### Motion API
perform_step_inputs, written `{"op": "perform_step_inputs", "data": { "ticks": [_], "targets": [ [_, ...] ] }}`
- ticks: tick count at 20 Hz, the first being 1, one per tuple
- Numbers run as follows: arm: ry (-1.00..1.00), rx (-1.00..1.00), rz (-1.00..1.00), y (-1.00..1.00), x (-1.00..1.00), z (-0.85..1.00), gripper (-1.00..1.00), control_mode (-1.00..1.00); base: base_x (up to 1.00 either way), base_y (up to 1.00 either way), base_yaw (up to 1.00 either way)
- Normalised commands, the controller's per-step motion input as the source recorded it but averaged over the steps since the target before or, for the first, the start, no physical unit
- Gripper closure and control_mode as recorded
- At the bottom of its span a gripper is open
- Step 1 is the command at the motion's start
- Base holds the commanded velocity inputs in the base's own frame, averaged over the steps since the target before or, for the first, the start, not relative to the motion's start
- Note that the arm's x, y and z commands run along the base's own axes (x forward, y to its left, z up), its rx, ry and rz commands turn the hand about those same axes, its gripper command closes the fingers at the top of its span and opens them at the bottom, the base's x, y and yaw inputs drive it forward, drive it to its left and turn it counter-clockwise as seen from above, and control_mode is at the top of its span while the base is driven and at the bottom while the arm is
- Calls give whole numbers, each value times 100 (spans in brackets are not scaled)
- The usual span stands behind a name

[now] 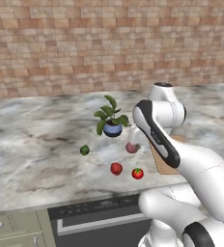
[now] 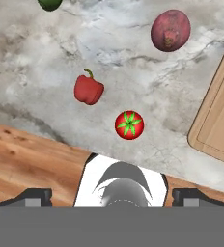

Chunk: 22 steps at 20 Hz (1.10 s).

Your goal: Place the avocado, onion, tomato, and bell pepper on the cutting board.

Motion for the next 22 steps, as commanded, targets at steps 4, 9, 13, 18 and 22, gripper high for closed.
{"op": "perform_step_inputs", "data": {
  "ticks": [4, 9, 13, 18, 22],
  "targets": [
    [6, 0, 2, 0, 8, -15, -100, -100, 0, 0, 0],
    [0, 0, 3, 0, 6, -13, -100, -100, 0, 0, 0],
    [0, 0, 3, 0, 17, -15, -100, -100, 0, 0, 0],
    [0, 0, 1, -4, 17, -18, -100, -100, 0, 0, 0],
    [0, 0, 0, -14, 10, -26, -100, -100, 0, 0, 0]
  ]
}}
